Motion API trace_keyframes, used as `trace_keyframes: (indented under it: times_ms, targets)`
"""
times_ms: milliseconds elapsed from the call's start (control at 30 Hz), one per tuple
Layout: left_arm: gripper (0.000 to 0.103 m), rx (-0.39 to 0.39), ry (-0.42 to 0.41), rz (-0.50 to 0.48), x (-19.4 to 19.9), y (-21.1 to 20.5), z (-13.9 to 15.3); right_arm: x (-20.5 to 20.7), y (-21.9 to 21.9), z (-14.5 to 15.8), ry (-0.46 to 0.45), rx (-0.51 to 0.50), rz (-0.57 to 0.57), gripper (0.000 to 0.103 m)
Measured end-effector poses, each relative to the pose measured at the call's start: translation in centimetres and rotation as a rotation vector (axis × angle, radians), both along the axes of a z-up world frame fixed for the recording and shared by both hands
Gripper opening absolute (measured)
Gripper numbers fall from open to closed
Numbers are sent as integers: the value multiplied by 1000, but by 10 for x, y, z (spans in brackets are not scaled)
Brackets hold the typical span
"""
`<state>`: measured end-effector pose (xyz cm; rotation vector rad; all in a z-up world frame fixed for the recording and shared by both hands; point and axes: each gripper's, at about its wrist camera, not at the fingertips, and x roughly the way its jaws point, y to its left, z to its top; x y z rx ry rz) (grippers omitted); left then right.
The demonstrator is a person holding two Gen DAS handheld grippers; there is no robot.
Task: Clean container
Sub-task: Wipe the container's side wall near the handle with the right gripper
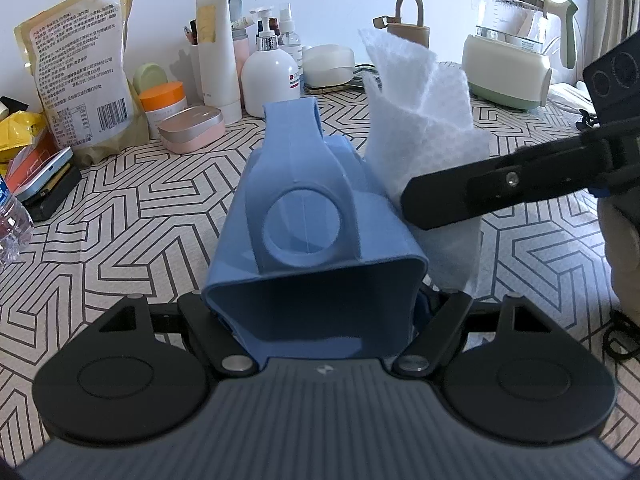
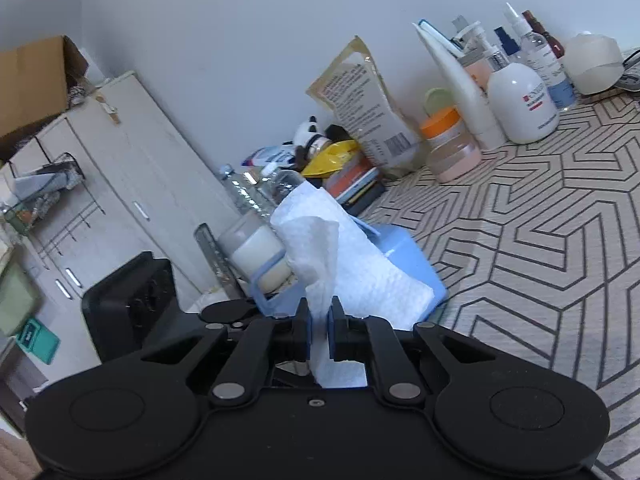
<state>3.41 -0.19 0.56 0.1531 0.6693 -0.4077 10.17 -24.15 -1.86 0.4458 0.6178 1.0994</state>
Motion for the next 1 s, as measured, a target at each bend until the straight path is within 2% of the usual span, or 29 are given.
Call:
trace_keyframes:
  times_ms: [400, 500, 533, 800, 933, 1000]
  targets:
    - [77, 13, -14, -8, -2, 0, 1, -4, 4, 4, -24, 42, 81, 13]
    - [76, 10, -14, -9, -2, 1, 1, -1, 2, 3, -8, 44, 51, 11]
    - [76, 12, -17, -11, -3, 1, 1, 0, 2, 2, -3, 44, 41, 7]
    - [76, 9, -10, -4, -2, 3, 1, 10, -5, -2, 38, 45, -45, 6]
    - [76, 13, -9, -1, -4, -1, 1, 15, -7, -8, 74, 16, -88, 13]
    - [76, 11, -10, -2, -4, -1, 2, 15, -7, -9, 76, 12, -93, 13]
